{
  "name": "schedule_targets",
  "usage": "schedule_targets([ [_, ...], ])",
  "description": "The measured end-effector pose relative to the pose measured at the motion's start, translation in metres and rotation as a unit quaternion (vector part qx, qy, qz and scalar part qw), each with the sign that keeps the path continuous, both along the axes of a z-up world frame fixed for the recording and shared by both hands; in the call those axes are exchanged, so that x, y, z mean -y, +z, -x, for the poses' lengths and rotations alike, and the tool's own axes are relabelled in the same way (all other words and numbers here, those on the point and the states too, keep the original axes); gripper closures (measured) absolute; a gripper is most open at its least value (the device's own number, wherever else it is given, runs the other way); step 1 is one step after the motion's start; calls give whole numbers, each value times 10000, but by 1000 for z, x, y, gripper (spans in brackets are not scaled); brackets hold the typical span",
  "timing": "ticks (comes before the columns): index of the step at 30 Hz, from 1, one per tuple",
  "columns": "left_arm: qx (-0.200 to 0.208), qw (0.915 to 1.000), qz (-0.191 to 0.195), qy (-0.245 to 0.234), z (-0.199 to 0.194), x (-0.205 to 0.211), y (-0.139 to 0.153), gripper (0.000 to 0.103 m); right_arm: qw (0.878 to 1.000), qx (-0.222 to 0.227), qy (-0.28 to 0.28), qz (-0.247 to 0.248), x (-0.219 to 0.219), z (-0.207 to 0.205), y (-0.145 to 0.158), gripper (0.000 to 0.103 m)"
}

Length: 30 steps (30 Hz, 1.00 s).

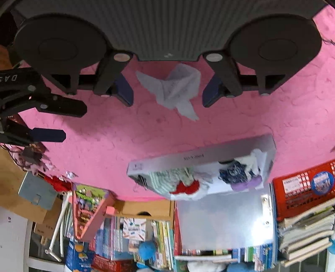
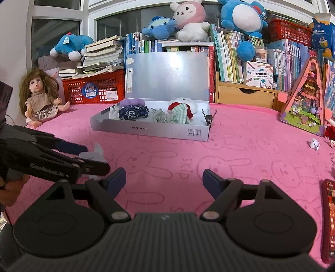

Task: Organize objects
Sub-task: 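Move both grippers out of the box back to the table items, then grasp the white folded paper with the left gripper while the right gripper grasps a black round cap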

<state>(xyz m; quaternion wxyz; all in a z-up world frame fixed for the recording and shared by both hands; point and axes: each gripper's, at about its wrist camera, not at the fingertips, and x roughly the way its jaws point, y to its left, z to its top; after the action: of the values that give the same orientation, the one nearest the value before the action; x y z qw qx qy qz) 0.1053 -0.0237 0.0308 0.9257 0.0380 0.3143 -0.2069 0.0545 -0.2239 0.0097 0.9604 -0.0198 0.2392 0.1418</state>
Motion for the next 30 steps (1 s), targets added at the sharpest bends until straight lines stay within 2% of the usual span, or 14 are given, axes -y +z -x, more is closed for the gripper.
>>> schedule_targets([
  [2, -104, 9999, -8, -1, 0, 3, -6, 41, 10000, 32, 14, 57, -1, 3, -1, 15],
  [5, -6, 9999, -113, 48, 2, 5, -7, 51, 9999, 78, 55, 140, -4, 7, -3, 15],
  [9, 81, 9998, -55, 167, 3, 2, -1, 56, 9996, 99, 216, 139, -9, 10, -4, 15],
  [16, 284, 9984, -43, 495, 1, -12, 15, 56, 9960, 153, 860, 169, -27, 21, -6, 15],
  [24, 349, 9963, -133, 776, 1, -28, 20, 56, 9870, 74, 1606, 51, -56, 31, -12, 16],
  [30, 344, 9950, -74, 934, 0, -38, 20, 56, 9780, -60, 2057, 350, -87, 36, -20, 24],
])
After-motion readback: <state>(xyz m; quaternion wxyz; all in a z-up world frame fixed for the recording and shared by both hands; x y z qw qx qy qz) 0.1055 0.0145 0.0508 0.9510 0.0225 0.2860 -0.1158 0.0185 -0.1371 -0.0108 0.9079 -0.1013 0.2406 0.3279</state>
